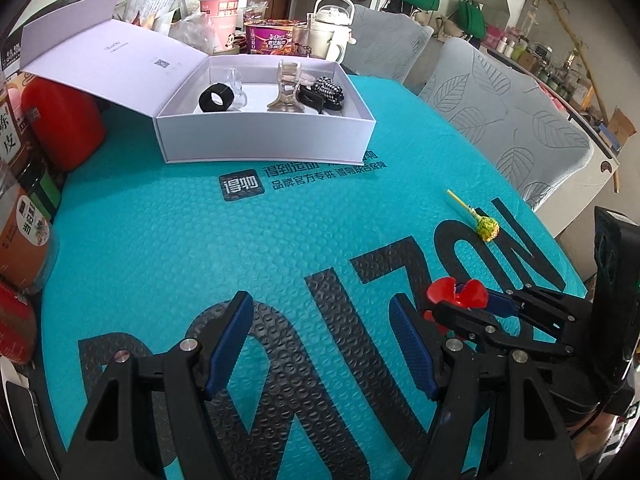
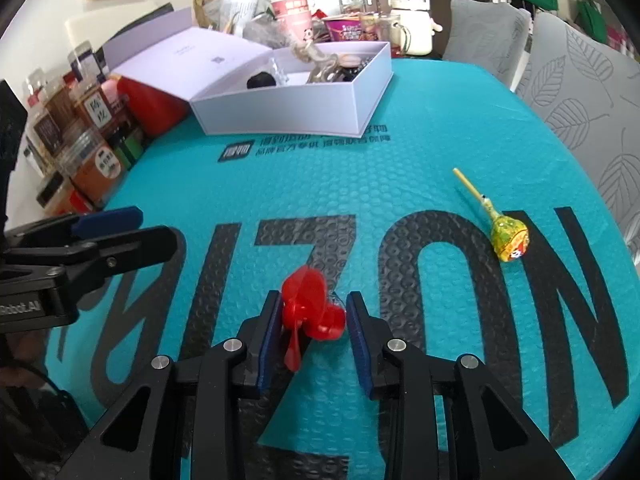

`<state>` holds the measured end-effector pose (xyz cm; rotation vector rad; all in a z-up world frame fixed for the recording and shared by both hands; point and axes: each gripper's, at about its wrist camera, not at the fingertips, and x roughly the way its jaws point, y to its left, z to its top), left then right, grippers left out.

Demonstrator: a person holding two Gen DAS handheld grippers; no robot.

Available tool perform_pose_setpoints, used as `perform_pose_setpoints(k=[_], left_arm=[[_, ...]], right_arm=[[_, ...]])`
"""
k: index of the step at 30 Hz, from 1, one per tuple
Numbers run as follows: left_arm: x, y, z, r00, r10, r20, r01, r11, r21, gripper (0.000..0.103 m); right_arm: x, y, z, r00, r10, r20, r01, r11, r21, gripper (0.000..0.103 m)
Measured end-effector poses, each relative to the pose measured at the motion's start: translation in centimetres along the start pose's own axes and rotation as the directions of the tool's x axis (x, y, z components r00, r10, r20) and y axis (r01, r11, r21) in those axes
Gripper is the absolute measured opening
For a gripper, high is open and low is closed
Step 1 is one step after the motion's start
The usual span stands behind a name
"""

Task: Organize rigid objects
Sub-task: 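Grasp the red bow clip with the right gripper and lift it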

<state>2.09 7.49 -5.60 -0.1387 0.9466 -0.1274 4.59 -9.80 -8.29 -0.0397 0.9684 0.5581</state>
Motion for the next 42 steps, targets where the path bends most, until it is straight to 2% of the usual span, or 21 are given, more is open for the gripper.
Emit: perform_pose_setpoints(k=[7,14,26,33,38,42], left_arm=[[0.9,-2.3,1.7,1.000,-0.024,-0.002,0.024,0.999,0.023,0.070],[2.6,-6.6,3.7,0.998,-0.060,0.015,0.059,0.996,0.061,0.070],[6.6,-14.0,5.0,0.993,-0.117,-0.028,0.120,0.970,0.212,0.070],[8.8,-15.5,5.8,0.986,-0.150,-0.069,0.163,0.954,0.253,0.070],[10.2,-15.9,6.7,0.988,-0.129,-0.087,0.150,0.942,0.302,0.070],[11.0,-16.3,7.0,0.983,-0.154,-0.100,0.179,0.929,0.324,0.070]], right_arm=[[-2.3,-2.4,0.5,0.998,-0.002,0.059,0.000,0.999,0.033,0.032],[-5.3,-6.6,0.8,0.992,-0.056,0.109,0.048,0.996,0.070,0.032],[-6.8,-13.6,0.2,0.987,-0.116,0.109,0.099,0.984,0.150,0.032],[-6.6,-16.1,0.0,0.989,-0.114,0.097,0.096,0.979,0.178,0.032],[-5.8,-17.0,0.5,0.992,-0.097,0.086,0.080,0.980,0.181,0.032],[-5.1,-17.6,1.0,0.993,-0.085,0.078,0.069,0.980,0.185,0.032]])
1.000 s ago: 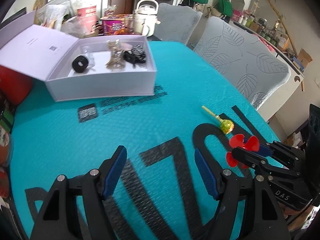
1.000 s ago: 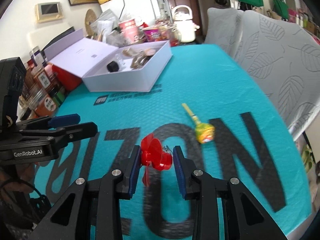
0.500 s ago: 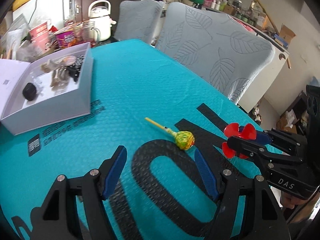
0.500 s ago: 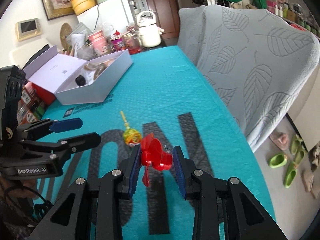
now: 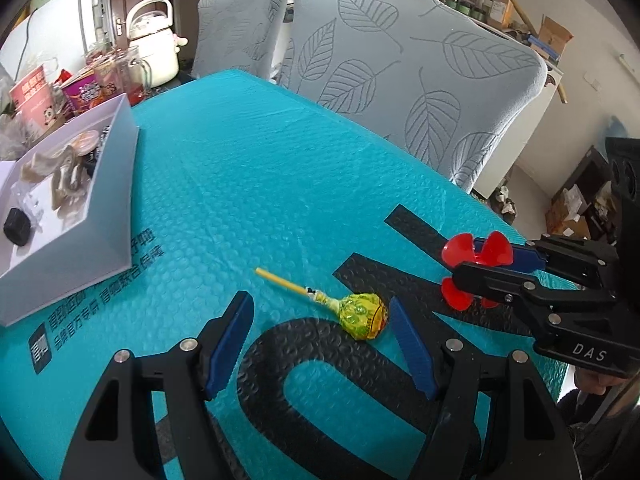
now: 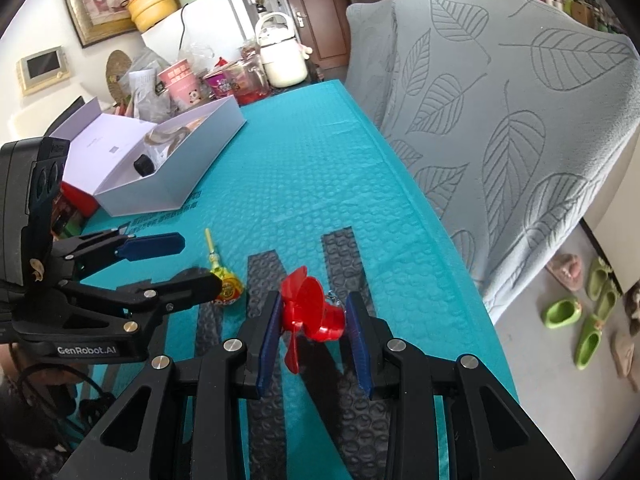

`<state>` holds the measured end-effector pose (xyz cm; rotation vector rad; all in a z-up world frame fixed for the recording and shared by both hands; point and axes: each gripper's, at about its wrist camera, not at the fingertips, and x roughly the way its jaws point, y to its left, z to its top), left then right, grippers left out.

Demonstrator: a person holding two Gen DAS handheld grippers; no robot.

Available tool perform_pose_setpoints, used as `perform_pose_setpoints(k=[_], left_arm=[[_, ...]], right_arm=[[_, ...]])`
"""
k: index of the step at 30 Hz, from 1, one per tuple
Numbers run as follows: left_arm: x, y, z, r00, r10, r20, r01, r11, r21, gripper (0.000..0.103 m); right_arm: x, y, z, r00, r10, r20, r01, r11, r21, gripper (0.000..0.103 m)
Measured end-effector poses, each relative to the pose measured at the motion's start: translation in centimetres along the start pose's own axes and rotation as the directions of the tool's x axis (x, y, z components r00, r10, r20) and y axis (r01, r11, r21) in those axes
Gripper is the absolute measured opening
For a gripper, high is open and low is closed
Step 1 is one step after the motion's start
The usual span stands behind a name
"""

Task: Organize rigid objects
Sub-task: 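Grasp the red bow clip with the right gripper and lift it, then grasp the yellow lollipop by its candy head with the left gripper while the right holds the bow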

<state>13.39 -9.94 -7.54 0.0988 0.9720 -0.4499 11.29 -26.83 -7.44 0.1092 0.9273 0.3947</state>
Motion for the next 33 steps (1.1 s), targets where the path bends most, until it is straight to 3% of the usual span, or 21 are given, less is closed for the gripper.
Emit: perform_pose_setpoints(k=[7,11,12,14,16,20,33], left_arm=[[1.9,0.6,0.6,0.998,-0.052,-0.033,0.052,0.999,-0.014,0.070],[1.4,0.1,0.2,0.998,-0.056,0.024,0.056,0.998,-0.008,0.070],[1.3,-0.2,0.0,0.998,-0.062,0.029,0.062,0.998,0.003,0.066],[1.6,-1.0,-0.5,0.998,-0.062,0.003,0.061,0.998,0.033,0.033],[1.4,-1.6,-0.7,0.999,-0.039,0.016,0.038,0.997,0.062,0.025],[0.8,-2.0,-1.0,0.998,-0.067,0.018,0.065,0.996,0.060,0.025],[-3.1,-0.5,-2.9,0.996,-0.040,0.074,0.040,0.999,0.007,0.025]], right_arm=[[1.1,-0.4,0.4,1.000,0.002,-0.027,-0.002,1.000,0.005,0.032],[1.4,-0.6,0.5,0.999,-0.006,-0.038,0.006,1.000,0.015,0.032],[1.4,-0.6,0.5,0.999,-0.005,-0.037,0.006,1.000,0.019,0.032],[1.4,-0.7,0.5,0.999,-0.003,-0.038,0.004,1.000,0.027,0.032],[1.4,-0.8,0.5,0.999,-0.002,-0.037,0.003,0.999,0.033,0.032],[1.1,-0.6,0.5,0.999,-0.006,-0.032,0.007,0.999,0.032,0.032],[-0.3,2.1,-0.1,1.000,0.010,0.008,-0.010,1.000,0.005,0.032]])
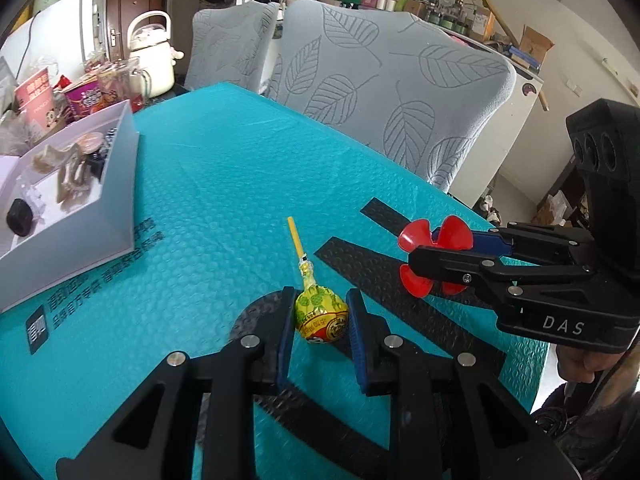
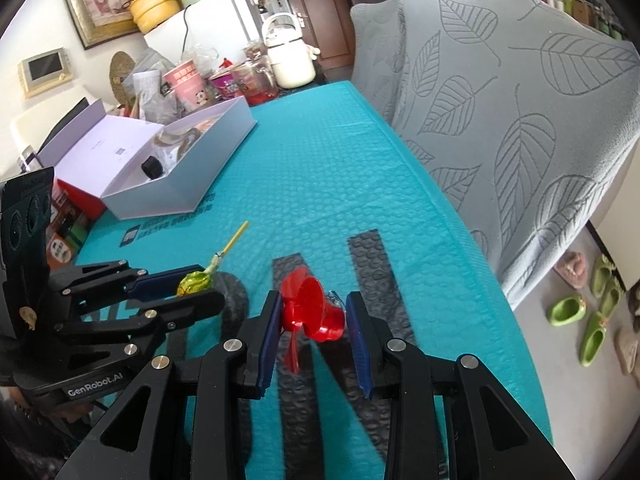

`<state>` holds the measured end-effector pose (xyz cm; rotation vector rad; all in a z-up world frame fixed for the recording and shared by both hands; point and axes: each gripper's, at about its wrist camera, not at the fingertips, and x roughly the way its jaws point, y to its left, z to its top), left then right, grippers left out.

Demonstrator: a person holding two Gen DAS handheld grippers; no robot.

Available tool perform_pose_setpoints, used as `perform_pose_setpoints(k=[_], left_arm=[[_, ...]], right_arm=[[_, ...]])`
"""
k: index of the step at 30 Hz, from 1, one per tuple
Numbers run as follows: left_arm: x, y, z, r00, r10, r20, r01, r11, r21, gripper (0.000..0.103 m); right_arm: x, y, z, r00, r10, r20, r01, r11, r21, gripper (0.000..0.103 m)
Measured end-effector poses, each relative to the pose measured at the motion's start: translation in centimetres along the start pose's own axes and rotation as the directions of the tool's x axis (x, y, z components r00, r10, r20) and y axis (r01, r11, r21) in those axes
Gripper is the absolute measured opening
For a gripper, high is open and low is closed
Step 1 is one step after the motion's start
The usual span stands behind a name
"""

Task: Organize rigid objects
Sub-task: 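Grasp the yellow lollipop by its candy head with the left gripper while the right holds the bow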

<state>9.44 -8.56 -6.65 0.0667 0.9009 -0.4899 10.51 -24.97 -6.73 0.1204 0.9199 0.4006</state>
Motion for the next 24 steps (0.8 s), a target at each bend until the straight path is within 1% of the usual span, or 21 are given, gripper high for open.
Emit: perform_pose_setpoints(k=[13,20,24], left_arm=[[-5.0,4.2,-2.6,0.996,0.075,0.056,-0.068,0.991,-0.115,0.025],[-7.7,6.6,-4.3,0.988,0.131,0.078,-0.116,0.977,-0.178,0.025],[-9.5,8.1,-5.7,0.982,0.169,0.087,-0.147,0.965,-0.217,0.025]], right_arm=[[0.4,5.9,0.2,0.998,0.064,0.002,-0.064,0.994,-0.090,0.032],[1.2,9.8,0.2,0.993,0.114,-0.019,-0.116,0.981,-0.154,0.032],[1.8,12.2,0.1,0.988,0.149,-0.037,-0.153,0.969,-0.196,0.032]])
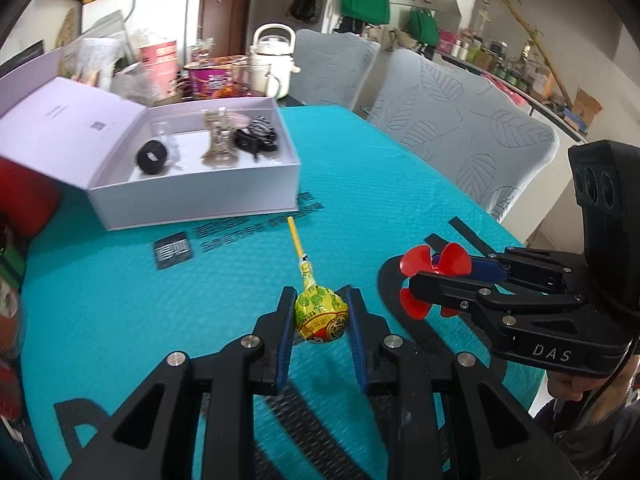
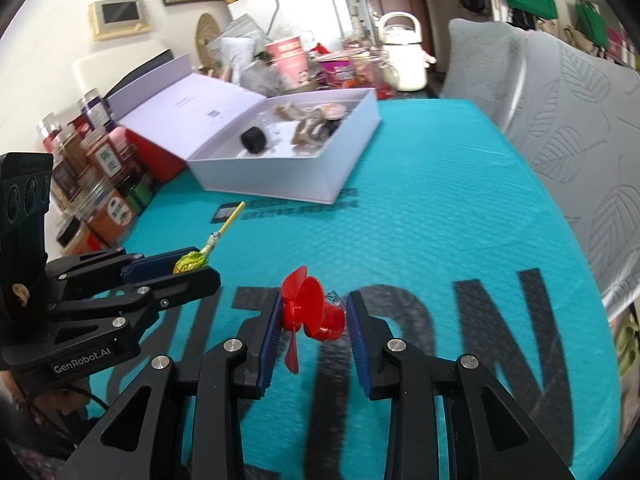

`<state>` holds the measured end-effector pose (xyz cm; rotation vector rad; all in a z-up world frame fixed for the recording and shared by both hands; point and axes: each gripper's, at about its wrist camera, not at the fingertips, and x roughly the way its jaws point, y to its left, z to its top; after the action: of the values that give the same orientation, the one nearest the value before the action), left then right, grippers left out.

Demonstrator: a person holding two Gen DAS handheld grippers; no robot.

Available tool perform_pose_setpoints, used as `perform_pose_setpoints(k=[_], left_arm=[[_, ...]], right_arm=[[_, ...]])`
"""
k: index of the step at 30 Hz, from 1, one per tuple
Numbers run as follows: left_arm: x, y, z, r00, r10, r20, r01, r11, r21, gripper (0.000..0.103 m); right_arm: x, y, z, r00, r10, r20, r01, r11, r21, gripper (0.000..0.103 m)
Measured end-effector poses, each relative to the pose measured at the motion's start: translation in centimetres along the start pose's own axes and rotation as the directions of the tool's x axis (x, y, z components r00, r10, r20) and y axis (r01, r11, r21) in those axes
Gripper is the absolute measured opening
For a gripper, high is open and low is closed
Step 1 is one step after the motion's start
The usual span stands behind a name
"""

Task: Organize rigid objects
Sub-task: 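Grasp the yellow lollipop by its candy head with the left gripper while the right holds the bow, then carry the lollipop and red bow clip into the white box with both grippers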

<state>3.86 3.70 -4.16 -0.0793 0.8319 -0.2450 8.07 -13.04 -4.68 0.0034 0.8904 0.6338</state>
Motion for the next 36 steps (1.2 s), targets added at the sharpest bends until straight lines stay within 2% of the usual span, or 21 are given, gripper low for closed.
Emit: perform_pose_setpoints(k=[13,21,27,36], left_arm=[[-5.2,5.9,-3.2,0.991,0.128,0.043,-0.121,0.983,-0.140,0.025],[-7.2,8.4,-4.1,0.981,0.183,0.062,-0.168,0.967,-0.194,0.025],[-7.3,9.6,-3.2,0.980,0.187,0.067,-0.170,0.965,-0.202,0.025],[-6.9,10.8,0.0,0.979,0.180,0.098,-0.162,0.972,-0.171,0.025]], right_arm=[[2.6,8.2,0.3,0.991,0.120,-0.059,-0.128,0.981,-0.146,0.032],[3.9,12.3,0.2,0.979,0.180,-0.100,-0.197,0.959,-0.205,0.032],[4.8,13.8,1.1,0.976,0.187,-0.113,-0.209,0.951,-0.227,0.032],[5.2,13.5,4.3,0.984,0.153,-0.087,-0.170,0.957,-0.236,0.032]])
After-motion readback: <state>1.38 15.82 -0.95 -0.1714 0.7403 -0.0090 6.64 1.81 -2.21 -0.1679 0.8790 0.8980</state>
